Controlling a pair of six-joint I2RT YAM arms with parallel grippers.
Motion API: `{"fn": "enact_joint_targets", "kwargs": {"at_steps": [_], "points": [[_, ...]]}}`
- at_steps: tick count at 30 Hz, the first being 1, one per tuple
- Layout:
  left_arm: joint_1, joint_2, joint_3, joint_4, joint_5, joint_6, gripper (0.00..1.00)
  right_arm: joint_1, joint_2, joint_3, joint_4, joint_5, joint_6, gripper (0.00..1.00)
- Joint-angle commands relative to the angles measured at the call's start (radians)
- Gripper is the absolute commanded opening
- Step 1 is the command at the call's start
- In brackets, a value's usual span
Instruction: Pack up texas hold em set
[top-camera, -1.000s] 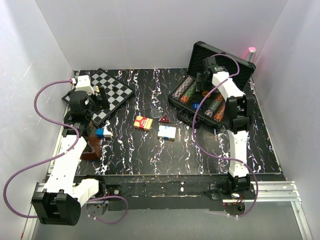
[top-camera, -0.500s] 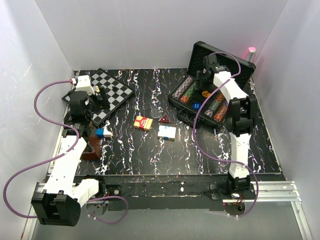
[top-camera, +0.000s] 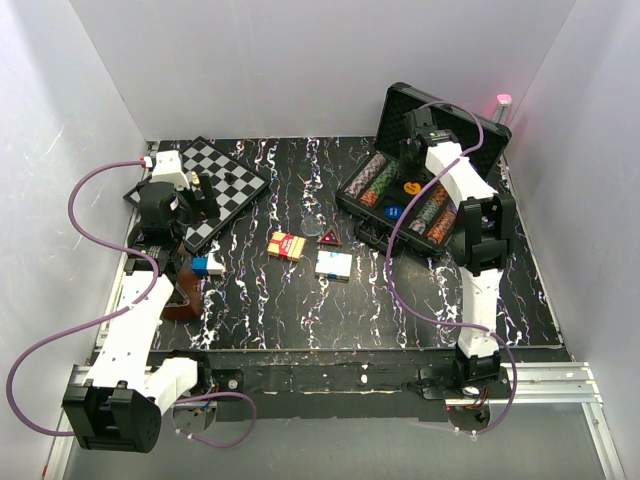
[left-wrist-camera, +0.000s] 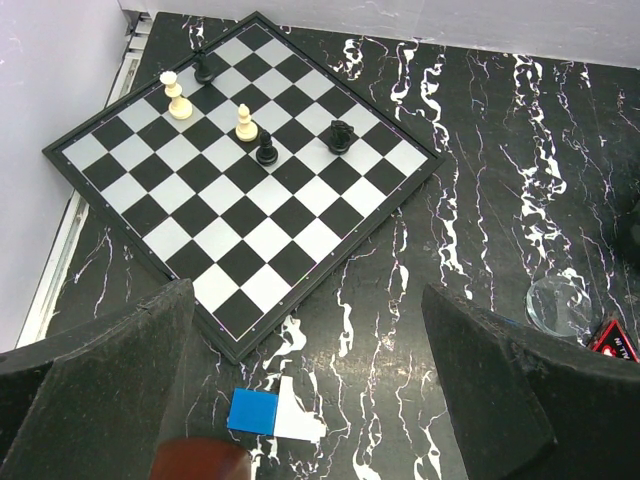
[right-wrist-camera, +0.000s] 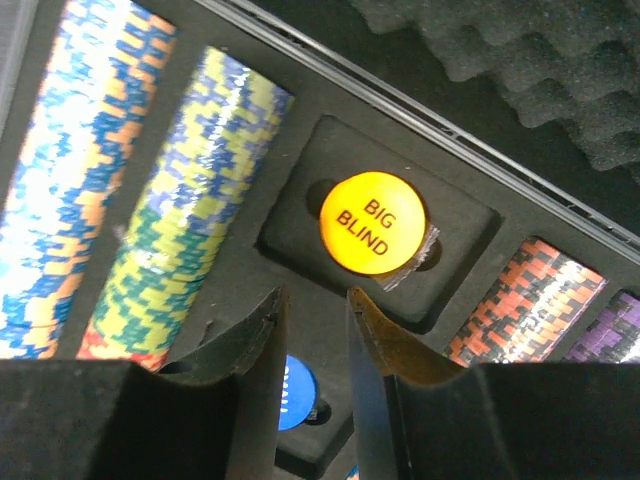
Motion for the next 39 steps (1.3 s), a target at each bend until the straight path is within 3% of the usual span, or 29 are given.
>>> {"fn": "enact_joint_targets", "kwargs": {"at_steps": [1,9,30,39], "points": [[-0.006,-0.017,-0.013,0.0,-0.005,0.01,0.98,-0.022,0.026,0.015,-0.013,0.032,0.021,0.35],[-0.006,-0.015,-0.011,-0.002,-0.008,0.012,0.98,-0.043,0.056,0.017,-0.028,0.038,0.042,0.26],[-0.006,-0.018,-0.013,-0.003,-0.011,0.013,0.98,-0.065,0.215,0.15,-0.117,-0.02,0.058,0.26],[-0.007,-0.018,-0.011,-0.003,-0.013,0.013,0.98,-0.066,0.155,0.124,-0.108,-0.016,0.047,0.3]]}}
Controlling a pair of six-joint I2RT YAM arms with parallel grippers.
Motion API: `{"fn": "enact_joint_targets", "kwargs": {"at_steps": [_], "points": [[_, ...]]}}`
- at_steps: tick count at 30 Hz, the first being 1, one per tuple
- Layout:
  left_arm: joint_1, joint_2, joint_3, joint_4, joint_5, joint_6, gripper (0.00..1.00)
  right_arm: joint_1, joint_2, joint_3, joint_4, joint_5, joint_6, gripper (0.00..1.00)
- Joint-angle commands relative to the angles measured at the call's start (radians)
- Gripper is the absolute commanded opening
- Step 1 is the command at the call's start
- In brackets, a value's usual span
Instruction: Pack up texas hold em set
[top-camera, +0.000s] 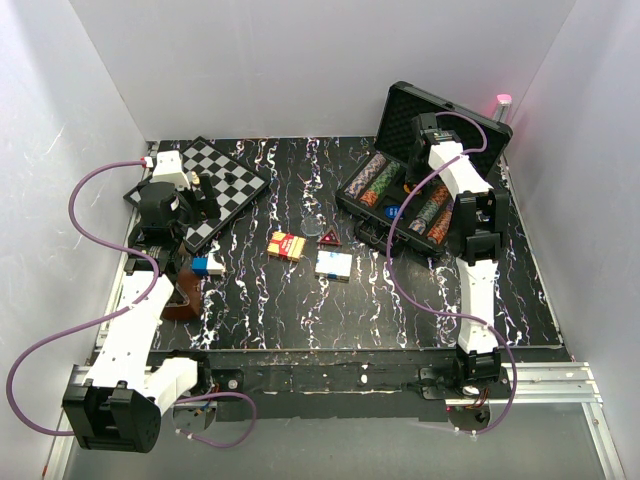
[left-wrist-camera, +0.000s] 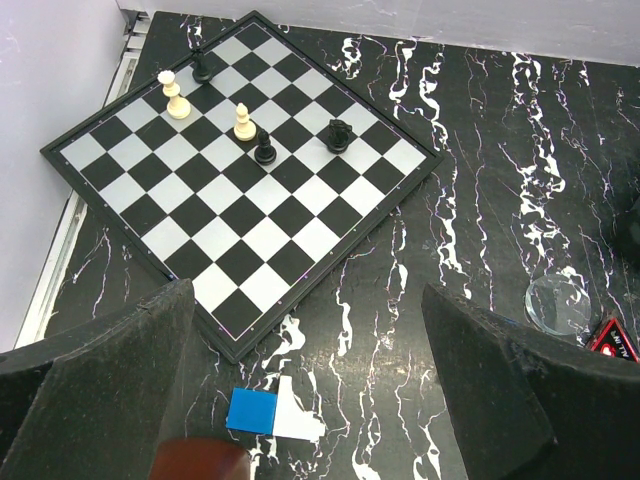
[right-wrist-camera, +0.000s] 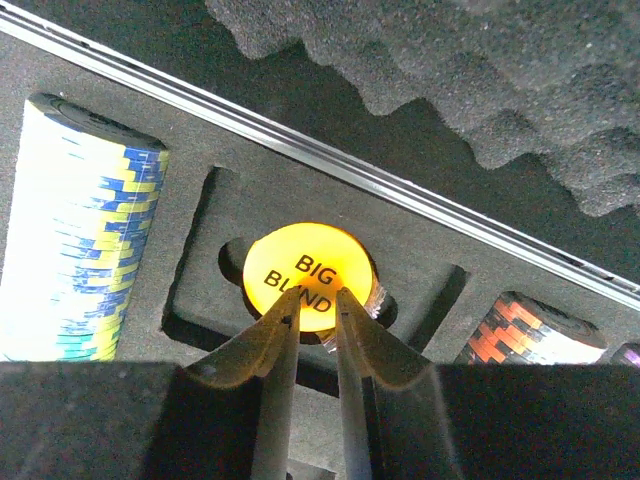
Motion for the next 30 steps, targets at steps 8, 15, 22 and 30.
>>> {"fn": "enact_joint_targets", "kwargs": {"at_steps": [8,15,22,30], "points": [[-0.003,-0.021,-0.011,-0.003,-0.009,0.01,0.98,-0.002,-0.093,0.043,-0.04,-0.072,-0.038,0.51],[-0.003,-0.027,-0.013,-0.003,-0.009,0.007,0.98,0.001,-0.198,0.023,-0.017,-0.13,-0.072,0.61],[-0.006,-0.027,-0.018,0.001,0.006,0.002,0.98,0.033,-0.348,-0.135,0.061,-0.179,-0.112,0.69],[-0.022,-0.069,-0.057,-0.051,0.04,0.005,0.98,0.174,-0.674,-0.582,0.34,-0.36,-0.31,0.73]]}}
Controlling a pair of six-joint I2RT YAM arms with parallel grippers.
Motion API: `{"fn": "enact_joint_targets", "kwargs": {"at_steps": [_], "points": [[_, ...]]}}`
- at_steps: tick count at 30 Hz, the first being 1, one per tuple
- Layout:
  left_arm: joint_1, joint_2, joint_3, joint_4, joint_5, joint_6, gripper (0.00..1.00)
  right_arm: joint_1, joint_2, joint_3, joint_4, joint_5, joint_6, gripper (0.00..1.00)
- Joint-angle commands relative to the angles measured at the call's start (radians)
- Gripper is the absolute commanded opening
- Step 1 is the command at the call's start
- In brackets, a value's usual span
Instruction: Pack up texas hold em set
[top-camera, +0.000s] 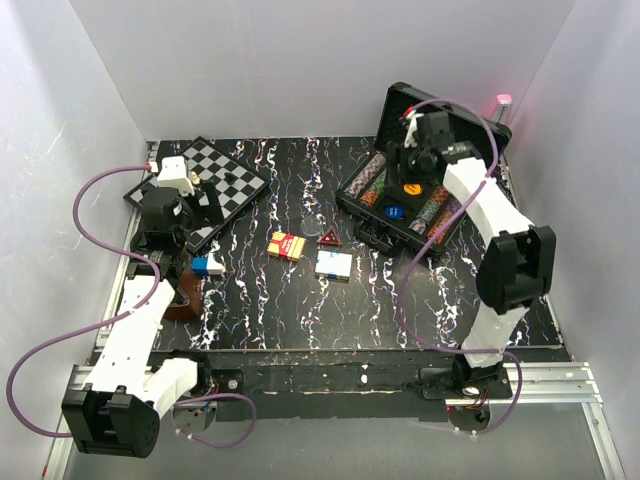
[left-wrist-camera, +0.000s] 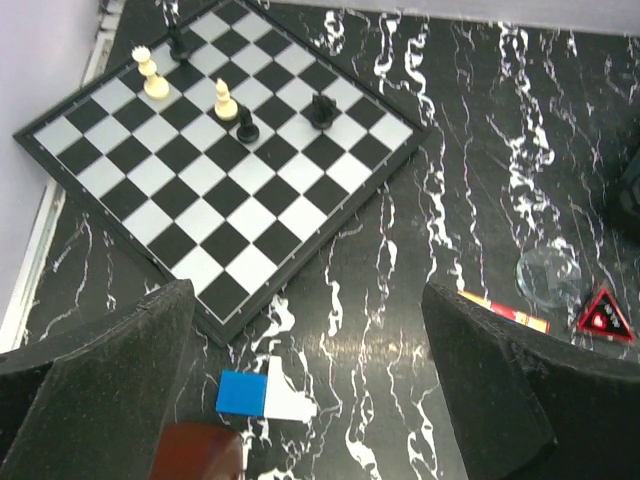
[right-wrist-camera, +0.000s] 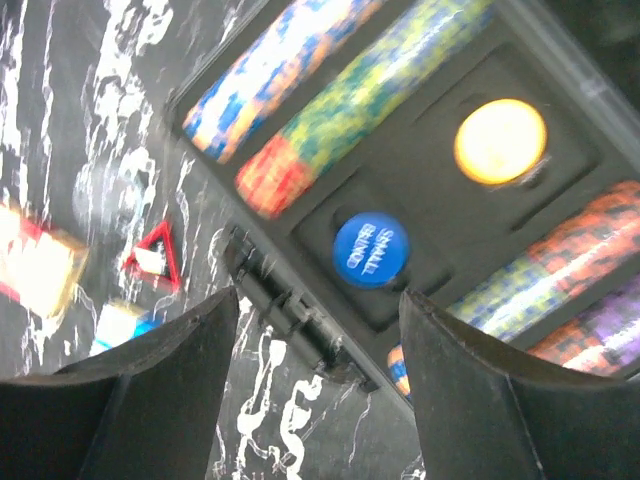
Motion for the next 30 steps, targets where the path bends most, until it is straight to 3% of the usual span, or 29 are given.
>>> {"fn": "enact_joint_targets", "kwargs": {"at_steps": [1,5,9,13,17,30], "points": [[-0.01,-0.059,-0.047,-0.046,0.02,0.006,0.98,0.122,-0.205,-0.255,0.214,-0.16,-0.166,0.74],[-0.013,-0.054,-0.046,-0.046,0.021,0.006,0.98,0.199,-0.288,-0.418,0.294,-0.274,-0.248,0.76],[-0.013,-0.04,-0.035,-0.048,0.046,-0.006,0.98,0.259,-0.244,-0.429,0.255,-0.317,-0.234,0.76],[-0.013,-0.048,-0.041,-0.048,0.05,-0.013,0.98,0.325,-0.167,-0.428,0.227,-0.268,-0.211,0.76],[-0.013,-0.049,-0.041,-0.046,0.057,-0.016,0.98,0.351,-0.092,-0.403,0.182,-0.2,-0.082,0.76],[-0.014,-0.057,-0.041,-0.045,0.052,-0.017,0.98,0.372,-0.058,-0.529,0.211,-0.16,0.097,0.77]]}}
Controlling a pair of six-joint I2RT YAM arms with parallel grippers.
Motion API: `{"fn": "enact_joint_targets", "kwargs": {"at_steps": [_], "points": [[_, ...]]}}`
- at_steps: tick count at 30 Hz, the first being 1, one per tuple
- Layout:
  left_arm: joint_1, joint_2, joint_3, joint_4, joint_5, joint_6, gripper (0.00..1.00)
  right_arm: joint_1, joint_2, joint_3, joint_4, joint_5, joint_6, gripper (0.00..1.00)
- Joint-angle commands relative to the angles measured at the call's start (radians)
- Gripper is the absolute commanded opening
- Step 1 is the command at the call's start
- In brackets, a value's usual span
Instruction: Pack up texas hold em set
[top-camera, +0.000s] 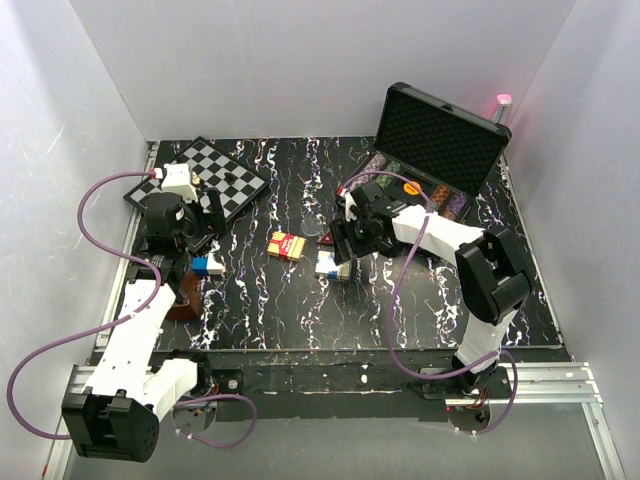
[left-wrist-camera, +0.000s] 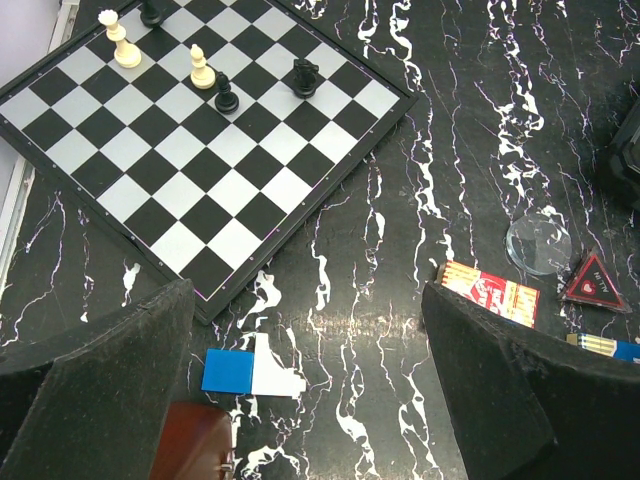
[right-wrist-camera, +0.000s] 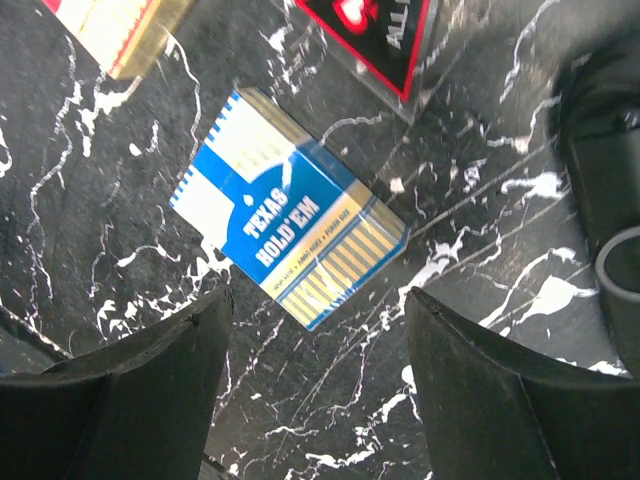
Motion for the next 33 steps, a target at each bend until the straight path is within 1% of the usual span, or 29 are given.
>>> {"fn": "enact_joint_targets", "kwargs": {"at_steps": [1,4,8,18,22,25,28,30,32,33], "points": [[-0.006,-0.024,0.007,0.0,0.007,-0.004,0.98,0.002,0.014,-0.03,0.011,-0.002,0.09,0.77],[-0.006,-0.023,0.009,0.0,0.006,-0.004,0.98,0.007,0.034,-0.032,0.016,-0.06,0.141,0.76],[-0.006,-0.027,0.007,-0.003,0.0,-0.002,0.98,0.039,0.041,-0.041,0.023,-0.102,0.171,0.76],[-0.006,-0.021,0.009,-0.003,-0.009,0.001,0.98,0.132,0.049,-0.037,0.037,-0.131,0.179,0.76],[-0.005,-0.02,0.009,-0.005,-0.011,0.001,0.98,0.171,0.026,-0.01,0.008,-0.067,0.132,0.76],[-0.006,-0.021,0.009,-0.006,-0.014,0.002,0.98,0.183,-0.046,-0.012,-0.01,0.001,0.061,0.76],[-0.006,-0.02,0.01,-0.006,-0.011,0.002,0.98,0.183,-0.106,-0.009,-0.026,0.091,-0.041,0.79],[-0.006,-0.02,0.01,-0.006,-0.009,0.002,0.98,0.184,-0.095,0.009,-0.047,0.163,-0.113,0.82],[-0.008,-0.02,0.009,-0.006,-0.009,0.002,0.98,0.184,-0.046,0.061,-0.108,0.182,-0.187,0.82],[-0.006,-0.021,0.009,-0.005,-0.011,0.002,0.98,0.183,-0.022,0.087,-0.124,0.19,-0.192,0.83]]}}
